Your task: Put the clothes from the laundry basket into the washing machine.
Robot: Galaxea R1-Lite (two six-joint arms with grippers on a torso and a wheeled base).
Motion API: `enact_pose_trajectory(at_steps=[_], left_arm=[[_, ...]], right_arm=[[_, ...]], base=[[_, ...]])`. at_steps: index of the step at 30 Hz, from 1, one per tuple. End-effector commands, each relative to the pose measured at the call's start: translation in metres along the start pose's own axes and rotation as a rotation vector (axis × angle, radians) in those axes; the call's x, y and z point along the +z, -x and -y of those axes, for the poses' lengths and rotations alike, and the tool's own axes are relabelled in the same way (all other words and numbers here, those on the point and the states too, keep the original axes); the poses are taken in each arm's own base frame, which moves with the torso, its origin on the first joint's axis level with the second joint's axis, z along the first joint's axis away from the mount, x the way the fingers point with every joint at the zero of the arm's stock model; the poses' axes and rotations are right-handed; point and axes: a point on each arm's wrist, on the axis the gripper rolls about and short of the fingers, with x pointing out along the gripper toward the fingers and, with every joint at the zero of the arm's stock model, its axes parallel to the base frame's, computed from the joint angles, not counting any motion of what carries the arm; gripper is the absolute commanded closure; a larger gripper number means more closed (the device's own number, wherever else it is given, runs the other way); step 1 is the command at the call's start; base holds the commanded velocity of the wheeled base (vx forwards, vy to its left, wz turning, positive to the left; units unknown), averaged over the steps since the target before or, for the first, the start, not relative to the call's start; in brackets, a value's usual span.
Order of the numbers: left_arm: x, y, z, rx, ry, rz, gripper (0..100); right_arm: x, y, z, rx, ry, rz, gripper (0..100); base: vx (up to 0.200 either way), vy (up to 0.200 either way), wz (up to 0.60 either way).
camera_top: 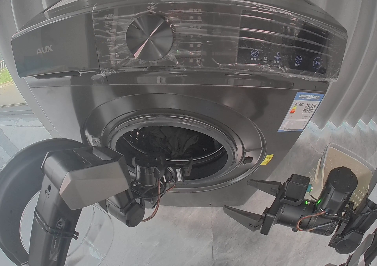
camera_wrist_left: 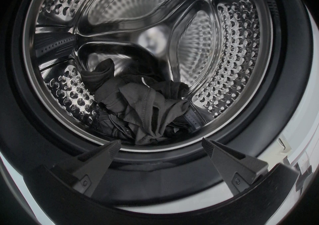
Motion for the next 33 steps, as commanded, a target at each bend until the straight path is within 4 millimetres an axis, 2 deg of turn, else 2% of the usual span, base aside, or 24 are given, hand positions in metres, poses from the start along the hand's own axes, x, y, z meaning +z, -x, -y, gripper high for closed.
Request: enact_pose_trajectory(at_steps=[1,8,9,12,15,16,19,20,21,24,28,29,33], left_arm=[[0.007,0.031,0.014,-0.047,-0.004,-0.001,0],[-0.005,0.076,0.030,-0.121,-0.028,-0.051,0],[-0.005,0.078,0.031,-0.124,-0.029,-0.055,0],[0.001,0.102,0.038,-0.183,-0.042,-0.086,0],[0.030,0.126,0.044,-0.258,-0.025,-0.039,0],[0.033,0.129,0.045,-0.264,-0.022,-0.031,0],[0.060,0.157,0.048,-0.299,0.002,0.031,0],[0.060,0.157,0.048,-0.299,0.002,0.031,0],[0.069,0.176,0.051,-0.329,0.006,0.049,0],[0.080,0.202,0.051,-0.333,0.012,0.080,0],[0.091,0.215,0.047,-0.262,0.030,0.135,0],[0.100,0.220,0.045,-0.212,0.053,0.183,0],[0.109,0.230,0.039,-0.191,0.089,0.222,0]], right_arm=[[0.000,0.000,0.000,0.001,0.000,0.000,0],[0.000,0.000,-0.001,0.004,-0.001,0.000,0],[0.000,0.000,0.000,0.002,-0.001,0.000,0],[0.000,0.000,-0.001,0.002,-0.001,0.000,0],[0.000,0.000,0.000,0.002,-0.001,0.000,0],[0.000,0.000,-0.001,0.002,-0.001,0.002,0],[0.000,0.000,-0.001,0.002,-0.001,0.001,0],[0.000,0.000,-0.001,0.002,-0.001,0.001,0],[0.001,0.001,-0.001,0.003,0.000,0.004,0],[0.001,0.001,-0.001,0.003,0.000,0.004,0],[0.001,0.001,-0.001,0.004,-0.003,0.004,0],[0.001,0.001,-0.001,0.003,-0.003,0.004,0],[0.001,0.001,-0.001,0.004,-0.003,0.004,0]], base=[[0.000,0.000,0.00],[0.000,0.000,0.00],[0.000,0.000,0.00],[0.000,0.000,0.00],[0.000,0.000,0.00],[0.000,0.000,0.00],[0.000,0.000,0.00],[0.000,0.000,0.00],[0.000,0.000,0.00],[0.000,0.000,0.00],[0.000,0.000,0.00],[0.000,0.000,0.00],[0.000,0.000,0.00]])
